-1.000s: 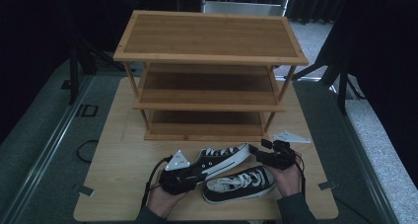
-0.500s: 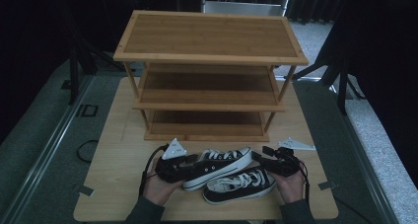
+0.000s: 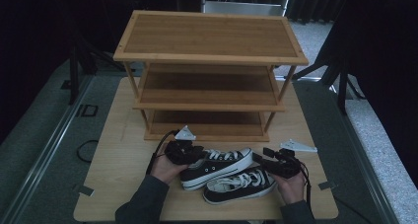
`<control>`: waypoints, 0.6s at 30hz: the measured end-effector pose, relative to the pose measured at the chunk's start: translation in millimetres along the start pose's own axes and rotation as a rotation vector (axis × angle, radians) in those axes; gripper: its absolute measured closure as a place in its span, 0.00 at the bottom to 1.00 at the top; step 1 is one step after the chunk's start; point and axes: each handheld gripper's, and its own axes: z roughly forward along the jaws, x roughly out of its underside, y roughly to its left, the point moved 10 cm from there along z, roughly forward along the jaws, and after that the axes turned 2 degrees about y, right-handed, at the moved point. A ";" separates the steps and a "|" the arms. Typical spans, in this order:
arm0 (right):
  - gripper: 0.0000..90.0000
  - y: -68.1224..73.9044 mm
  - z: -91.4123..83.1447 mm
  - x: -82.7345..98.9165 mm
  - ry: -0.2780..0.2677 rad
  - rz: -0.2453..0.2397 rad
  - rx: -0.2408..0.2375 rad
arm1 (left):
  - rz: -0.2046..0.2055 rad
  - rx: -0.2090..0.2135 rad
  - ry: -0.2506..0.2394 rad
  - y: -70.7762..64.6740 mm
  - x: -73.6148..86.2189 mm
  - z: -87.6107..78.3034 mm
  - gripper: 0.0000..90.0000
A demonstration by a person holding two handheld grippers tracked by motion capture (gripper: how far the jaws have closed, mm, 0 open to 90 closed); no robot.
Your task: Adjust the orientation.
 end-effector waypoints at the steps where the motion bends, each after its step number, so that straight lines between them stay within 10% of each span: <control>1: 0.45 -0.2 0.1 -0.1 0.001 -0.001 0.002 | 0.000 0.000 0.011 1.6 0.4 1.7 0.79; 10: 0.44 -0.9 0.0 0.2 0.003 -0.003 0.003 | 0.017 0.103 0.023 -3.0 0.1 9.2 0.96; 18: 0.48 -2.4 3.4 5.4 0.020 -0.022 0.038 | 0.006 0.035 0.000 -7.7 -0.1 -3.6 0.98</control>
